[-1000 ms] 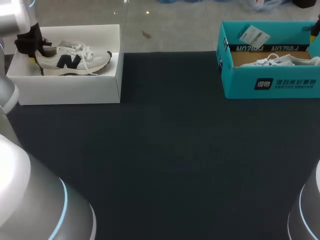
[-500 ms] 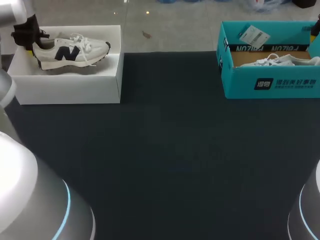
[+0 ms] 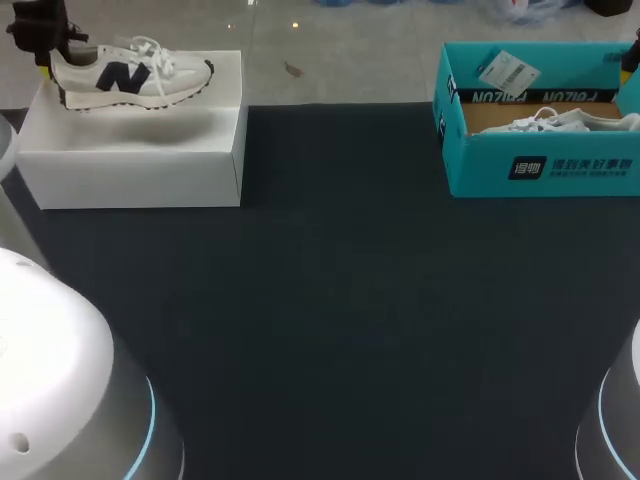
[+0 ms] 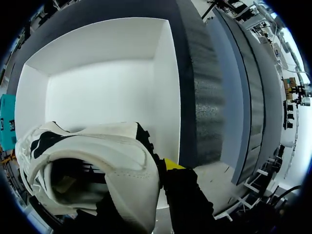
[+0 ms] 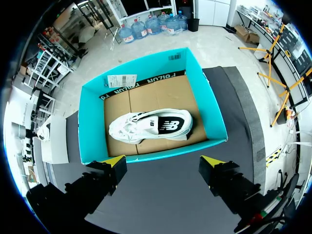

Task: Take the shoe out of the shoebox, open the shoe tongue, remove and reinsert the insole, then place the shoe into the shoebox

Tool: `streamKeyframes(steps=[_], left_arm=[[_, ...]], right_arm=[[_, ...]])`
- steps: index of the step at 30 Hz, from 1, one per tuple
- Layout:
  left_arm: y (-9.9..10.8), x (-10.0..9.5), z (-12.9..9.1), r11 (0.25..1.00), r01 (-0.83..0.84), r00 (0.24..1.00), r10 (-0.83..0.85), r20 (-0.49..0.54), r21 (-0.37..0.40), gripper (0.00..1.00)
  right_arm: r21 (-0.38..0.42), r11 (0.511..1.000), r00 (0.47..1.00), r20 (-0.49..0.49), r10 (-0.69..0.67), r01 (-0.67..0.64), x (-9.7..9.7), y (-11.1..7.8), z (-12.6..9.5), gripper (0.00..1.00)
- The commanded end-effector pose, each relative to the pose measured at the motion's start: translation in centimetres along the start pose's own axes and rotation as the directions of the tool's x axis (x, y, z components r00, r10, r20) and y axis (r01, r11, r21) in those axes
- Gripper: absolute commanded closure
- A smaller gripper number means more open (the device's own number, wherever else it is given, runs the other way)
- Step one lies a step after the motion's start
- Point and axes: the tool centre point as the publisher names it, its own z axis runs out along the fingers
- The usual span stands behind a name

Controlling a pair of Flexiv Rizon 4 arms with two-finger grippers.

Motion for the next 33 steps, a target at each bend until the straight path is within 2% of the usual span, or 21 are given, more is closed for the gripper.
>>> streamKeyframes(steps=[1,11,17,21,24,33], left_arm=[[0.2,0.3,-3.8,1.0,0.025,1.0,-0.025,-0.016,0.005,1.0],[1.0,1.1,-8.8,0.998,0.059,0.998,-0.059,0.017,-0.026,1.0],[1.2,1.0,-10.8,0.998,0.051,0.999,-0.051,0.016,-0.039,1.0],[1.7,1.0,-12.2,0.994,0.078,0.997,-0.077,0.021,-0.075,1.0],[1.9,1.1,-13.0,0.99,0.102,0.995,-0.099,0.032,-0.103,1.0],[1.9,1.1,-13.0,0.99,0.102,0.995,-0.099,0.032,-0.103,1.0]], right_arm=[[-0.001,1.0,1.0,0.0,0.001,-0.001,0.0,0.0,0.0,0.0],[-0.001,1.0,1.0,0.0,0.001,-0.001,0.0,0.0,0.0,0.0],[-0.001,1.0,1.0,0.0,0.001,-0.001,0.0,0.0,0.0,0.0],[-0.001,1.0,1.0,0.0,0.001,-0.001,0.0,0.0,0.0,0.0],[-0.001,1.0,1.0,0.0,0.001,-0.001,0.0,0.0,0.0,0.0],[-0.001,1.0,1.0,0.0,0.001,-0.001,0.0,0.0,0.0,0.0]])
